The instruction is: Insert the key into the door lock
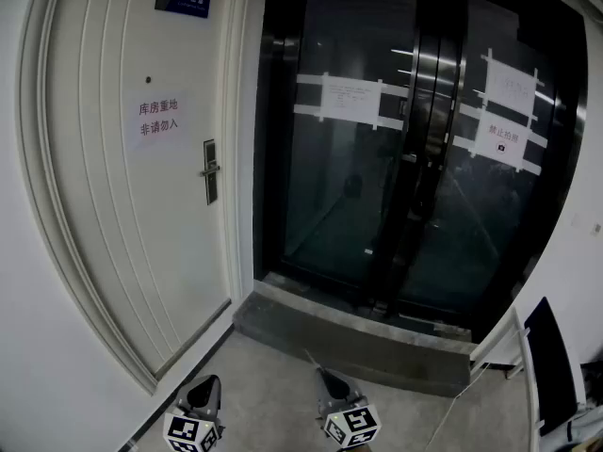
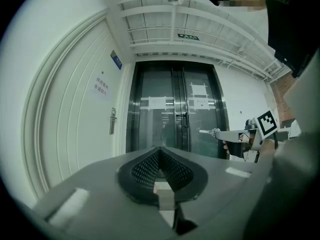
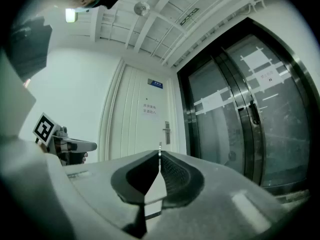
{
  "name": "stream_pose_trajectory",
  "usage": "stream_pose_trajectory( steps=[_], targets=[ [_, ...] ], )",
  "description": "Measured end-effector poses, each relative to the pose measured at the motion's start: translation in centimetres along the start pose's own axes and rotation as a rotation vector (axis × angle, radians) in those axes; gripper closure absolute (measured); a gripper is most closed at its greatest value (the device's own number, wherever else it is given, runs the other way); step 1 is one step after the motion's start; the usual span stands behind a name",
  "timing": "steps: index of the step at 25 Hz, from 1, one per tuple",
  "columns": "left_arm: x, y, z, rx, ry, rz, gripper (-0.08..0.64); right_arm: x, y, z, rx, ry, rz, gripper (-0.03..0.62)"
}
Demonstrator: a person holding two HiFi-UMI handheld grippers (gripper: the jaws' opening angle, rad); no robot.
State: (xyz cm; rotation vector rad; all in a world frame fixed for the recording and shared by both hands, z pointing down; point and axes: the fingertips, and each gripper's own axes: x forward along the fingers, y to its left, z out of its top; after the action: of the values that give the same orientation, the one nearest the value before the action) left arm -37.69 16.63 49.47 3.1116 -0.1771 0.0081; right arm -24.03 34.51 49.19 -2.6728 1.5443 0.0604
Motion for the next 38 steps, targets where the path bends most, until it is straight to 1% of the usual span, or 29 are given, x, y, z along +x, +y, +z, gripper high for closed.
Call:
stream_pose_trajectory(
  steps=[12,16,21,27,31,38],
  targets=[
    [-0.7,1.5,-0.4,-0.004,0.003,-0.003,0.558,0.5,1.4,-0.3,0.001,0.005,-0.003,0.581],
    [-0.7,2.9,-1.5,-0.004,0.002,0.004,0.558,0.8,2.0,-0.5,-0.001,0.012,-0.01,0.581],
    [-0.7,3.6,-1.2,-0.029,0.006,-0.016,0.558,1.2,2.6,-0.8,-0.007,0.016,-0.03,0.581],
    [-0.4,4.7,-1.4,-0.033,0.01,-0.026,0.558,2.0,3.1,-1.4,-0.006,0.033,-0.048,0.581],
    [0.6,5.5,-1.6,-0.034,0.002,-0.033,0.558,3.0,2.8,-1.6,-0.007,0.03,-0.057,0.581],
    [4.0,5.7,-1.8,-0.044,0.01,-0.052,0.558,5.5,0.3,-2.1,-0.02,0.029,-0.065,0.581]
  ],
)
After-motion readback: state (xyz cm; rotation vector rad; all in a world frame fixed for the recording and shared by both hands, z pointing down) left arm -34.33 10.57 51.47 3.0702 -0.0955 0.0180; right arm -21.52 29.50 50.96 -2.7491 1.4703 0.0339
